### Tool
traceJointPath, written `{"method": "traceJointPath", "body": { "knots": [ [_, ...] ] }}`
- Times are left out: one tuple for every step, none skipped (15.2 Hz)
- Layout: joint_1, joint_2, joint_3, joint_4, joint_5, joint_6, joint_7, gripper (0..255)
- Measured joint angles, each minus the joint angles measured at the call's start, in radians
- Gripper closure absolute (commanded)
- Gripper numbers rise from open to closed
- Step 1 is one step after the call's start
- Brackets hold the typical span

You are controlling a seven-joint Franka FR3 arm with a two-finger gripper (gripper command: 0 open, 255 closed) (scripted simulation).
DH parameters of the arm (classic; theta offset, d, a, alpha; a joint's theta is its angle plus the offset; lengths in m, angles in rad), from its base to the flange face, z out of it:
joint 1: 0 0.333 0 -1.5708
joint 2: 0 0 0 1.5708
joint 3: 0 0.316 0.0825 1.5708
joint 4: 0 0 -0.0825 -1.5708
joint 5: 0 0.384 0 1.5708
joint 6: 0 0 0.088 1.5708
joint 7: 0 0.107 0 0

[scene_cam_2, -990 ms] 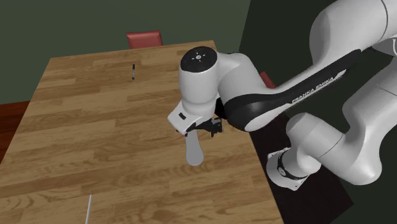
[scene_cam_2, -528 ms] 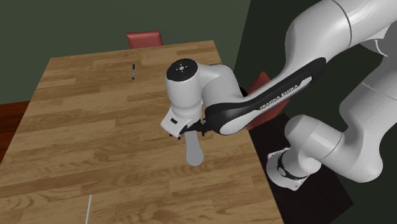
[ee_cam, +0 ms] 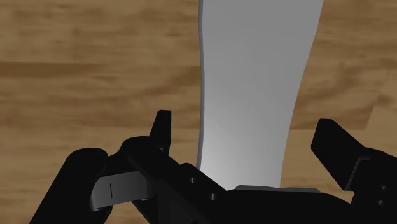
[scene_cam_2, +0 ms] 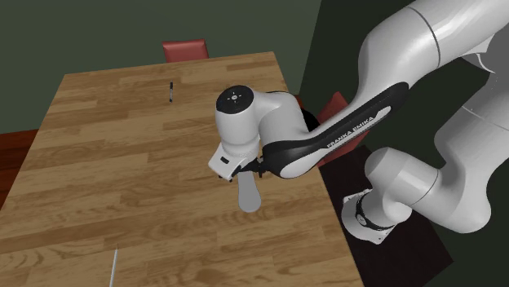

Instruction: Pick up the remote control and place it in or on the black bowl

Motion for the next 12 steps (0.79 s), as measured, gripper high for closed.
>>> {"method": "traceJointPath", "body": {
  "knots": [
    [0.000, 0.000, 0.000, 0.000, 0.000, 0.001, 0.000, 0],
    [0.001, 0.001, -0.001, 0.000, 0.000, 0.001, 0.000, 0],
    [0.001, 0.001, -0.001, 0.000, 0.000, 0.001, 0.000, 255],
    [0.000, 0.001, -0.001, 0.000, 0.000, 0.001, 0.000, 255],
    [0.000, 0.001, -0.001, 0.000, 0.000, 0.001, 0.000, 255],
    [0.000, 0.001, -0.001, 0.000, 0.000, 0.001, 0.000, 255],
    [0.001, 0.001, -0.001, 0.000, 0.000, 0.001, 0.000, 255],
    [0.000, 0.001, -0.001, 0.000, 0.000, 0.001, 0.000, 255],
    [0.000, 0.001, -0.001, 0.000, 0.000, 0.001, 0.000, 255],
    [0.000, 0.001, -0.001, 0.000, 0.000, 0.001, 0.000, 255],
    [0.000, 0.001, -0.001, 0.000, 0.000, 0.001, 0.000, 255],
    [0.000, 0.001, -0.001, 0.000, 0.000, 0.001, 0.000, 255]
  ]
}}
